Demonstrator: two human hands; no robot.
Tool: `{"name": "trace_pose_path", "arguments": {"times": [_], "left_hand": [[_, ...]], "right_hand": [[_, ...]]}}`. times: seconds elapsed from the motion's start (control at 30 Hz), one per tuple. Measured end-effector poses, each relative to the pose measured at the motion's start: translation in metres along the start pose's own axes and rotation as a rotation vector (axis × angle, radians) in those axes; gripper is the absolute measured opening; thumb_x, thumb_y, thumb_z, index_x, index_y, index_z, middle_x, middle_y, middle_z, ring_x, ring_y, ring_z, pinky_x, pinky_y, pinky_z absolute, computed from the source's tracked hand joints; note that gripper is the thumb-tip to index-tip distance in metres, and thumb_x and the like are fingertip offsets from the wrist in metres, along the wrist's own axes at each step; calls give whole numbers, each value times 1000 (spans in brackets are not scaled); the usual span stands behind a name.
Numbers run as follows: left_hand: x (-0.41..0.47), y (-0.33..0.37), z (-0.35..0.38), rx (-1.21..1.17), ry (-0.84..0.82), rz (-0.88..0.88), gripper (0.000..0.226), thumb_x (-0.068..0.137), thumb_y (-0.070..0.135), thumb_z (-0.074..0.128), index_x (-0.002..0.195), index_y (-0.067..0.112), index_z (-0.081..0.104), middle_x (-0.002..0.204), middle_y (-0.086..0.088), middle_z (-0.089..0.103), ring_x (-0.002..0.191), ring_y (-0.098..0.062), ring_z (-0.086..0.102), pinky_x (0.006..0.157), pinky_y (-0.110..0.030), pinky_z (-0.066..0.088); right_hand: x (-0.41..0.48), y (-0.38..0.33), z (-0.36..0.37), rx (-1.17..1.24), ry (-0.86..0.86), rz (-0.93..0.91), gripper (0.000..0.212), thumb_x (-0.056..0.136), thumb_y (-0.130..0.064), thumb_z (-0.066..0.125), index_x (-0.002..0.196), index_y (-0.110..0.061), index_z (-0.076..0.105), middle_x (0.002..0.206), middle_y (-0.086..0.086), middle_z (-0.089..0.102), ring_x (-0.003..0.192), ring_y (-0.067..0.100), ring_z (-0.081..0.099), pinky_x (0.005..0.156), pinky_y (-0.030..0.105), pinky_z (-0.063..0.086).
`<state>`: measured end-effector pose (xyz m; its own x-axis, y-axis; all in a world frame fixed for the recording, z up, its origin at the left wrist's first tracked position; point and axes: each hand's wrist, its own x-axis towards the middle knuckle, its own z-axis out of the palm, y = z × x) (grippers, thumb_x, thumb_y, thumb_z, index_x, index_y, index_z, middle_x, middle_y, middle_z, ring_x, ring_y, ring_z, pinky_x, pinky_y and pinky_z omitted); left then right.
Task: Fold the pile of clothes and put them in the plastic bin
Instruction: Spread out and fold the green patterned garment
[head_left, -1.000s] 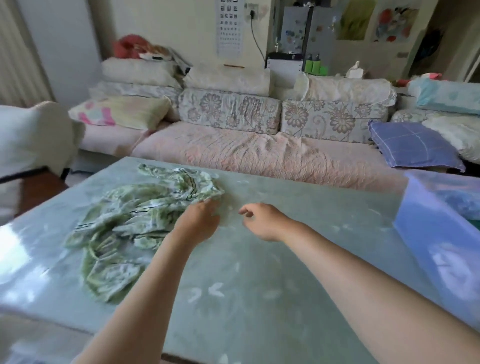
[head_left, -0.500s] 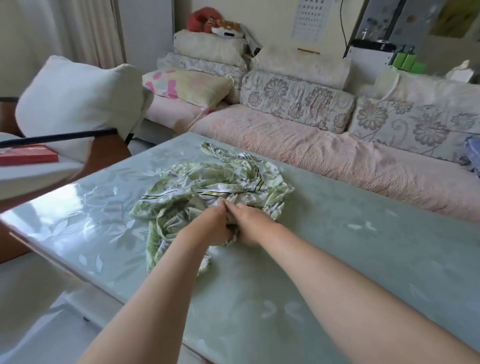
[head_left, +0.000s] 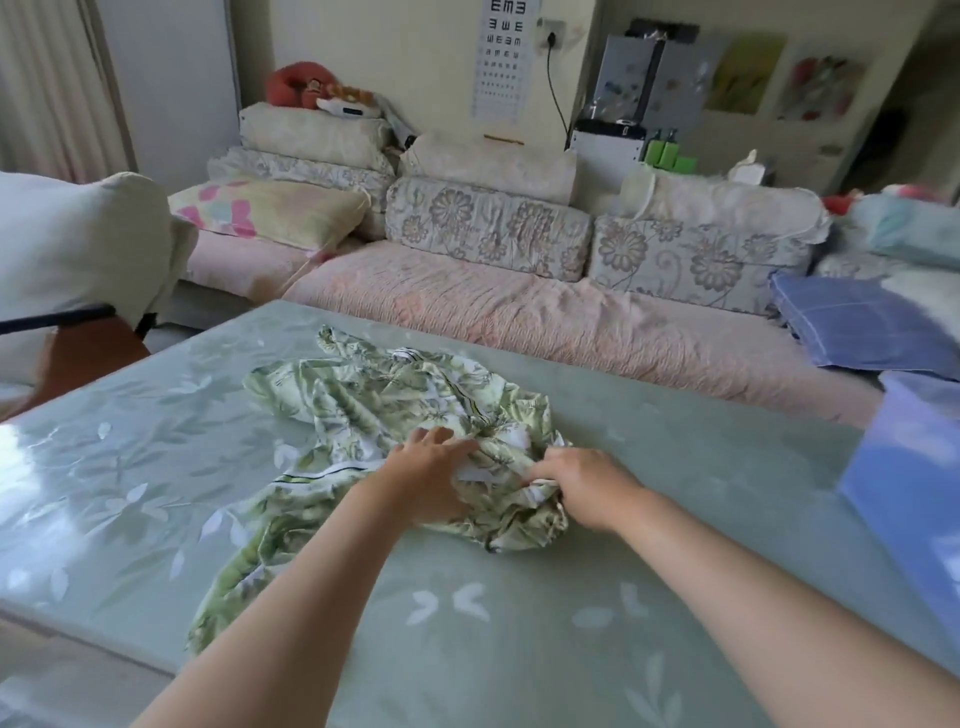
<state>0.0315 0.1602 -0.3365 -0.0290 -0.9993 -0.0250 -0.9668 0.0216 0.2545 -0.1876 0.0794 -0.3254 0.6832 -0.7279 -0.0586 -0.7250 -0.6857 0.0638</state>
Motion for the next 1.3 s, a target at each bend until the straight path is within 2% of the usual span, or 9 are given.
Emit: {"name": "trace_pose_path", "arguments": {"times": [0.23, 0.43, 0.6, 0.73, 0.87, 1.0, 1.1, 1.17, 1.3], "left_hand": [[12, 76, 31, 70, -75, 107, 62, 89, 26, 59, 146, 39, 39, 134, 3, 56, 124, -19, 51, 115, -44, 29], [31, 101, 41, 82, 76, 101, 24, 98, 17, 54, 117, 26, 66, 94, 4, 70, 79, -11, 66, 72, -27, 60], [23, 89, 5, -141, 195, 52, 30, 103, 13, 42, 123, 25, 61, 98, -7, 70, 58, -9, 63, 50, -18, 54], [7, 51, -25, -159, 70, -21, 13, 100, 27, 51, 104, 30, 63, 87, 2, 67, 57, -11, 61, 47, -17, 50], [-8, 9, -29, 250, -316, -246, 23, 100, 22, 50, 109, 12, 68, 90, 2, 62, 68, -12, 51, 62, -19, 46], [-24, 6, -36, 480, -191, -439, 12, 92, 7, 53, 102, 10, 59, 94, 0, 63, 85, -16, 60, 85, -29, 55], [-30, 28, -29, 295, 146, -155, 38, 95, 21, 54, 132, 29, 52, 128, 2, 56, 109, -15, 55, 100, -35, 48], [-36, 50, -23, 9, 9, 16, 65, 90, 53, 57, 148, 42, 30, 148, 7, 39, 124, -16, 46, 106, -35, 40], [-21, 53, 9, 482, -117, -7, 89, 85, 57, 62, 154, 43, 8, 151, -1, 38, 137, -27, 37, 114, -49, 30]], "right_hand": [[-86, 80, -1, -122, -76, 190, 73, 90, 7, 43, 143, -44, 47, 136, -2, 52, 126, 24, 48, 104, 35, 33], [-91, 74, 7, 242, -132, 223, 89, 78, -9, 52, 156, -39, 21, 166, -3, 8, 152, 23, 7, 123, 45, 10], [-72, 47, 5, 255, -103, 113, 101, 78, -42, 64, 155, -45, -1, 166, -9, 1, 152, 23, 13, 121, 48, 19], [-69, 36, 9, 172, -54, 182, 85, 87, -15, 58, 156, -38, 15, 156, 4, 36, 138, 32, 41, 111, 44, 39], [-68, 24, -3, 208, 40, 181, 38, 90, -20, 54, 122, -34, 66, 123, 3, 65, 118, 29, 55, 109, 41, 37], [-67, 6, -6, 181, 97, 223, 34, 93, -33, 55, 124, -26, 62, 128, 0, 57, 123, 24, 49, 111, 45, 32], [-61, 4, -3, 76, 123, 437, 56, 90, -53, 53, 135, -20, 48, 134, 8, 47, 121, 30, 49, 94, 43, 46], [-59, 11, -8, 105, 65, 594, 73, 83, -66, 48, 136, -16, 47, 134, 10, 53, 117, 32, 56, 86, 40, 48], [-72, 25, -19, 50, -268, 612, 56, 69, -56, 70, 110, -18, 61, 104, -1, 62, 101, 25, 66, 83, 32, 52]]}}
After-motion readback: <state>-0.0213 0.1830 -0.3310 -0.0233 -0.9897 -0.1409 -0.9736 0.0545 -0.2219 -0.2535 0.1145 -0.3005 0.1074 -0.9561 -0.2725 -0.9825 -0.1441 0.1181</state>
